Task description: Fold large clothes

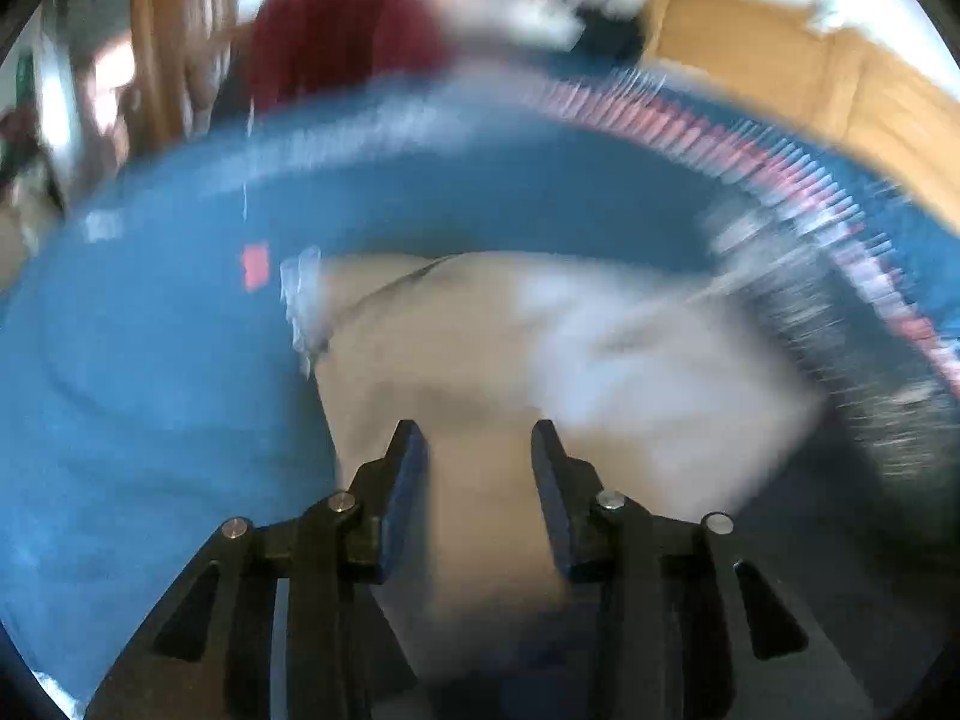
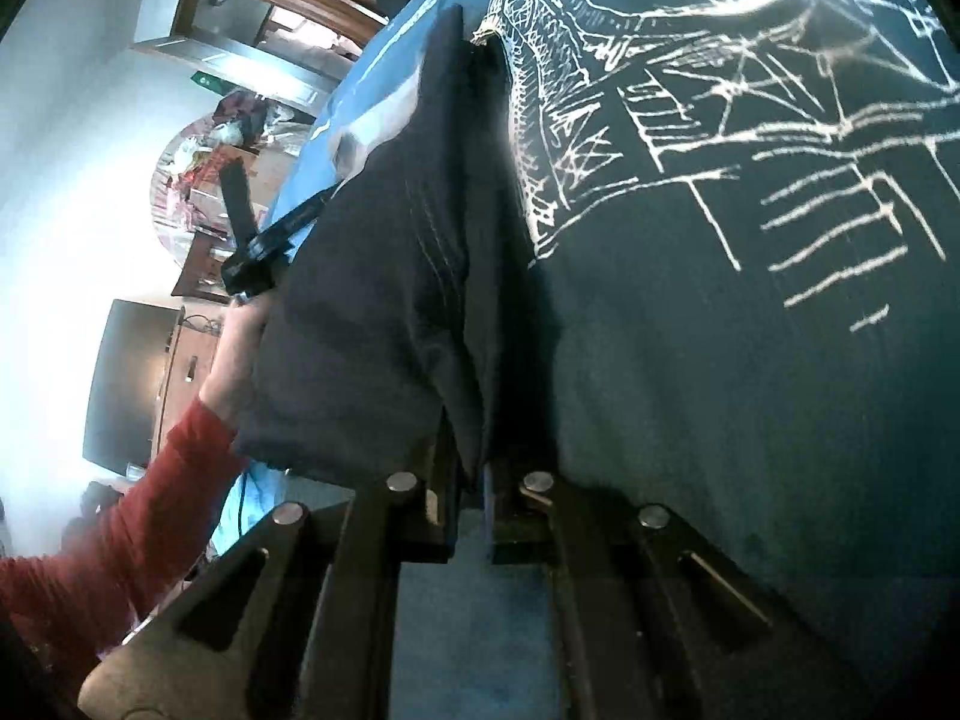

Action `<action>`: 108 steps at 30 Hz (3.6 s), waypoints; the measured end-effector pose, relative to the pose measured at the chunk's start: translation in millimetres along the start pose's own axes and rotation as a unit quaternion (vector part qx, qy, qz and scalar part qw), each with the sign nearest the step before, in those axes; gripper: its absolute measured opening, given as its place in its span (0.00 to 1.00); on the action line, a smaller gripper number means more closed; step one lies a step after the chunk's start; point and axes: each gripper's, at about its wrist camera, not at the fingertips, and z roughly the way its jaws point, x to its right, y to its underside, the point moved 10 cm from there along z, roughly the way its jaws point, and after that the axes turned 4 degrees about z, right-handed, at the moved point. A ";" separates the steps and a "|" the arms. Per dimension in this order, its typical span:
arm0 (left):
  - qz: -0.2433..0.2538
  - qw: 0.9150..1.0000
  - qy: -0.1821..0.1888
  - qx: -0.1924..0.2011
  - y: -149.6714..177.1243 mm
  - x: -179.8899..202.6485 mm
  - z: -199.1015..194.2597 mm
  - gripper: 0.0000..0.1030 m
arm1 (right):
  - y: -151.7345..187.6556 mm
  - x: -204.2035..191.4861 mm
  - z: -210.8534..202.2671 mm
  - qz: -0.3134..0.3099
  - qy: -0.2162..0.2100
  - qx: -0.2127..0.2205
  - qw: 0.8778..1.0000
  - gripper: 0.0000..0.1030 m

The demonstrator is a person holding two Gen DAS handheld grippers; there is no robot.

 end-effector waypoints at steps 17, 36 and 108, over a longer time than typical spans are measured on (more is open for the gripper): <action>0.003 0.999 0.014 0.038 171.4 104.3 -213.9 0.66 | 25.9 -57.7 -52.2 -0.143 0.150 0.059 0.976 0.64; -0.091 0.993 -0.060 -0.041 250.0 100.1 -171.7 1.00 | 134.7 -6.6 -56.7 -0.167 0.359 0.116 0.911 1.00; -0.101 0.991 -0.087 0.003 248.6 100.1 -173.0 1.00 | 128.3 -10.0 -50.7 -0.183 0.322 0.127 0.920 1.00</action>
